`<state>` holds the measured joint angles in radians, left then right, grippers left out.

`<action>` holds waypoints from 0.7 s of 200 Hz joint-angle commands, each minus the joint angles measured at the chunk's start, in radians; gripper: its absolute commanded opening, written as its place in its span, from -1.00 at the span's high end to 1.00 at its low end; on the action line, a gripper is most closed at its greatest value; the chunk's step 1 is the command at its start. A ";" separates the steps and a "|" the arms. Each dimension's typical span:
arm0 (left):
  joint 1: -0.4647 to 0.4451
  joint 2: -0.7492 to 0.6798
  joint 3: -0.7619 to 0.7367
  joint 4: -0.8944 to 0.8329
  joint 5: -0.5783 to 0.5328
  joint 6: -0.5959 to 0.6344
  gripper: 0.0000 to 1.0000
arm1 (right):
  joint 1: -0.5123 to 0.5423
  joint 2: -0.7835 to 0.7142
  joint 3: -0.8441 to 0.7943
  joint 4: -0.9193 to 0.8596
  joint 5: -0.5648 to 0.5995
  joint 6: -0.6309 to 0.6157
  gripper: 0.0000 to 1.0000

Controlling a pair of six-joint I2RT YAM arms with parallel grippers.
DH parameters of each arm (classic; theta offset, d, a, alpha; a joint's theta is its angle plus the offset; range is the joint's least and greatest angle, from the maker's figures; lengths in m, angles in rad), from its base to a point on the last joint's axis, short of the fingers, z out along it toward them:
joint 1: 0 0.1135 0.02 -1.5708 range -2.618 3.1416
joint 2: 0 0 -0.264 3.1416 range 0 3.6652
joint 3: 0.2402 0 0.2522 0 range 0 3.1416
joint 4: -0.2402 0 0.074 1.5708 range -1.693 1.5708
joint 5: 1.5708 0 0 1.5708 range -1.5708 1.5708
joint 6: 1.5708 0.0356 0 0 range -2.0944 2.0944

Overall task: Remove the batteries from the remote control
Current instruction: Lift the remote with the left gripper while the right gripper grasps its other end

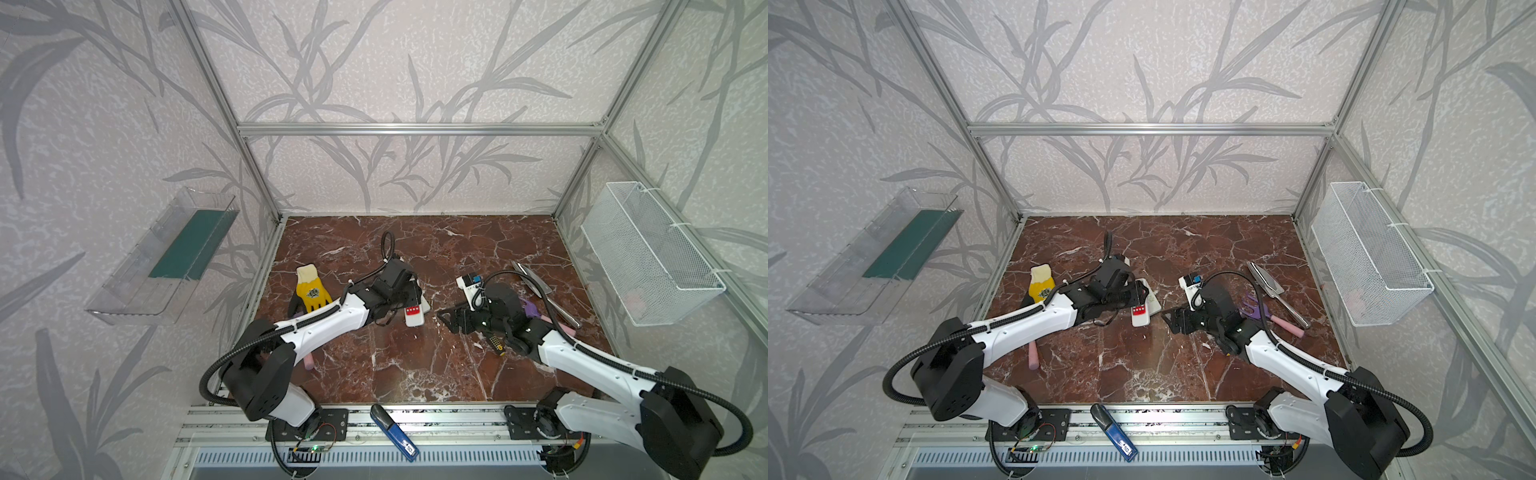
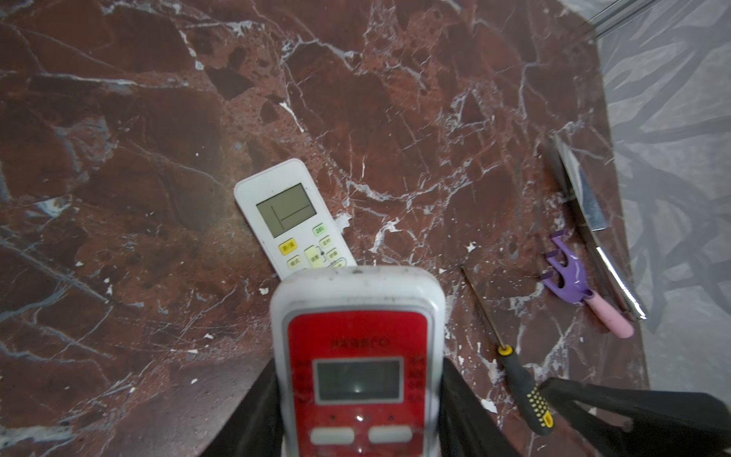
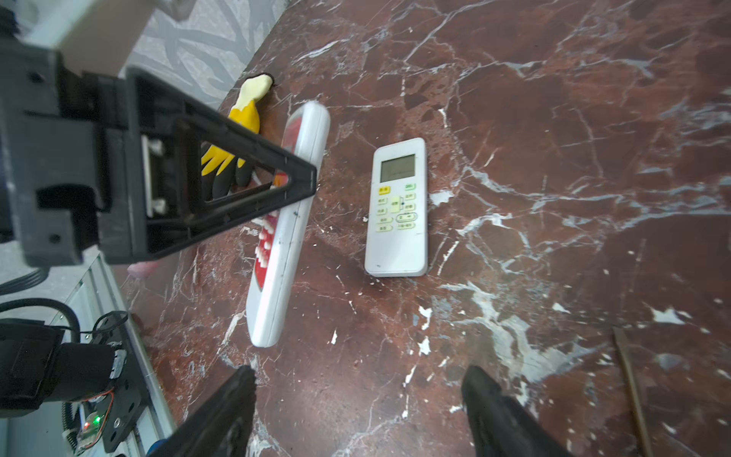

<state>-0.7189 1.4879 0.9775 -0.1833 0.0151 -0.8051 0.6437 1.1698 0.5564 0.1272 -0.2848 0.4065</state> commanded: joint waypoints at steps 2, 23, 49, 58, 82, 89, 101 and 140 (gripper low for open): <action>0.003 -0.047 -0.037 0.123 -0.001 -0.045 0.14 | 0.045 0.048 0.041 0.108 -0.016 0.041 -0.56; 0.002 -0.061 -0.036 0.135 -0.006 -0.042 0.14 | 0.073 0.102 0.087 0.141 -0.017 0.050 -0.47; 0.004 -0.077 -0.045 0.157 -0.015 -0.036 0.14 | 0.099 0.164 0.128 0.179 -0.014 0.063 -0.35; 0.003 -0.082 -0.047 0.163 -0.019 -0.036 0.14 | 0.105 0.182 0.140 0.187 -0.013 0.064 -0.30; 0.004 -0.098 -0.059 0.188 -0.020 -0.042 0.15 | 0.112 0.221 0.162 0.206 -0.011 0.066 -0.14; 0.005 -0.101 -0.065 0.200 -0.020 -0.044 0.15 | 0.114 0.229 0.165 0.214 -0.012 0.066 -0.07; 0.006 -0.108 -0.071 0.211 -0.021 -0.047 0.15 | 0.116 0.243 0.168 0.229 -0.017 0.066 0.07; 0.008 -0.115 -0.077 0.233 -0.020 -0.056 0.15 | 0.119 0.261 0.180 0.254 -0.014 0.054 0.49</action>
<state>-0.7181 1.4082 0.9085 -0.0048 0.0154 -0.8387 0.7547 1.4246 0.6949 0.3351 -0.2962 0.4717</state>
